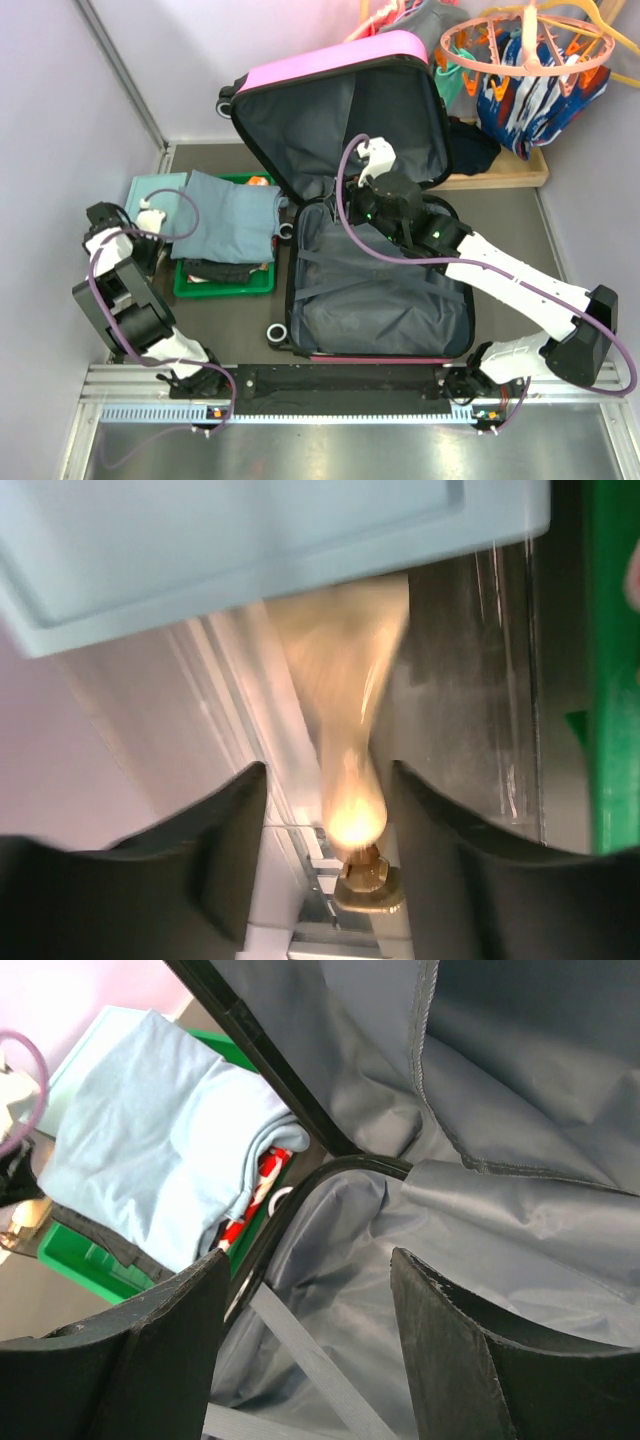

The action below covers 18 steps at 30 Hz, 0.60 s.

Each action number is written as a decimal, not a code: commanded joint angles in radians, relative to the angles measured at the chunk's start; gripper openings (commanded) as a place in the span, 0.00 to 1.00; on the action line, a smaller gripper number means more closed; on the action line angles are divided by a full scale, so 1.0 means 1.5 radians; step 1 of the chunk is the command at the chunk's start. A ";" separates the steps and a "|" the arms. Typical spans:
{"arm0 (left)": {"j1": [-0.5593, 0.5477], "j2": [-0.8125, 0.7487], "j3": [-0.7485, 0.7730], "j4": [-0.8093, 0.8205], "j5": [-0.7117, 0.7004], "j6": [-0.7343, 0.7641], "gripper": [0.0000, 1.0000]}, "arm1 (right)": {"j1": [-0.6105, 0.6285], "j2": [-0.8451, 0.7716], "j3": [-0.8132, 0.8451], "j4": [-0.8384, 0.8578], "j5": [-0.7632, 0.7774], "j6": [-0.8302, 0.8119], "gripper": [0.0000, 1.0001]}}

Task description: Open, take out, and arrange the luggage

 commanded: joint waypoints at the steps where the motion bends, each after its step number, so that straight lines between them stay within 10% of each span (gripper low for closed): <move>1: 0.006 -0.037 0.071 -0.047 0.067 -0.014 0.60 | 0.007 0.004 0.022 0.004 -0.005 -0.011 0.65; 6: 0.005 -0.091 0.089 -0.086 0.094 -0.022 0.69 | 0.007 0.010 0.026 -0.002 -0.010 -0.011 0.65; 12: 0.013 -0.158 0.029 -0.173 0.011 0.054 0.28 | 0.007 0.009 0.018 -0.008 -0.007 -0.012 0.65; 18: 0.047 -0.208 -0.073 -0.225 -0.061 0.138 0.11 | 0.007 0.011 0.015 -0.004 -0.012 -0.013 0.65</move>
